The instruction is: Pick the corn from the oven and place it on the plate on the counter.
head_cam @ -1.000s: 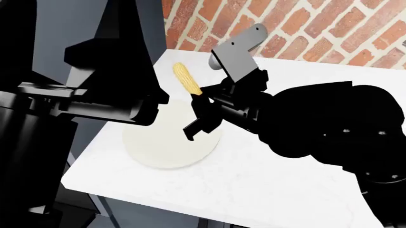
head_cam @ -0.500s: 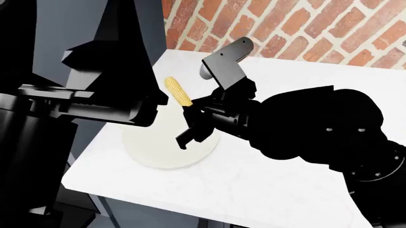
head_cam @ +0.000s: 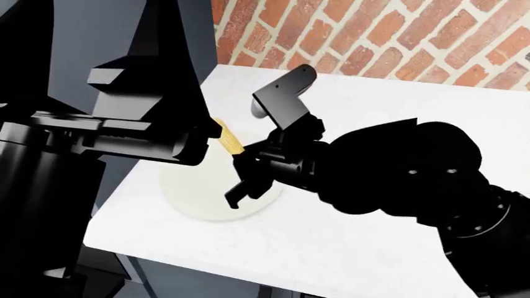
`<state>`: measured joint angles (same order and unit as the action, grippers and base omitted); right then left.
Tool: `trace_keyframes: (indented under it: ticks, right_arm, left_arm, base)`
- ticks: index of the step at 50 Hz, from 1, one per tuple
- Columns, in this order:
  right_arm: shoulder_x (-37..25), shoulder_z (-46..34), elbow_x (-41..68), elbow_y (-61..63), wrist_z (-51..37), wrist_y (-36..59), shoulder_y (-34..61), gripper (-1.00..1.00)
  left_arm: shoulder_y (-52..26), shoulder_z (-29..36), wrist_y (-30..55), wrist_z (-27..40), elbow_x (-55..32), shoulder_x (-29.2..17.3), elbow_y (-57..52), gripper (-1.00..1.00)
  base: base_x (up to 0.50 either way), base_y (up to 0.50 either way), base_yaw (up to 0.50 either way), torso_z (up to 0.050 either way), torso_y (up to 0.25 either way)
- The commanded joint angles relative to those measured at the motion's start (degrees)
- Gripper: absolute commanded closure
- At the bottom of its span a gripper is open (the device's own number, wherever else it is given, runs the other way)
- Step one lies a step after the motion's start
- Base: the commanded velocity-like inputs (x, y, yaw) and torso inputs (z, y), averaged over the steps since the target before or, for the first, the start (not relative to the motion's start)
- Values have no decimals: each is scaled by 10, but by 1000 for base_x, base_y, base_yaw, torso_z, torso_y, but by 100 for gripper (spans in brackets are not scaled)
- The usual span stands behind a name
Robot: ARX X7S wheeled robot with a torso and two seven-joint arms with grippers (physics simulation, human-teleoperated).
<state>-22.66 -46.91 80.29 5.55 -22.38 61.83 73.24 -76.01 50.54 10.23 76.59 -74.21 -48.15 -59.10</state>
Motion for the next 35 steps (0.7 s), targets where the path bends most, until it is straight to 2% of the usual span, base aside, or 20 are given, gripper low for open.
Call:
trace_keyframes:
  ticks: [1, 35]
  right_arm:
    - [5, -2, -9, -5, 7, 2, 0, 100]
    - [20, -26, -46, -46, 49, -25, -3, 100]
  left_arm:
    - [3, 6, -6, -3, 7, -3, 2, -100]
    - [-1, 20, -20, -2, 12, -10, 1, -100]
  base:
    - [0, 0, 0, 0, 0]
    - [0, 0, 0, 0, 1]
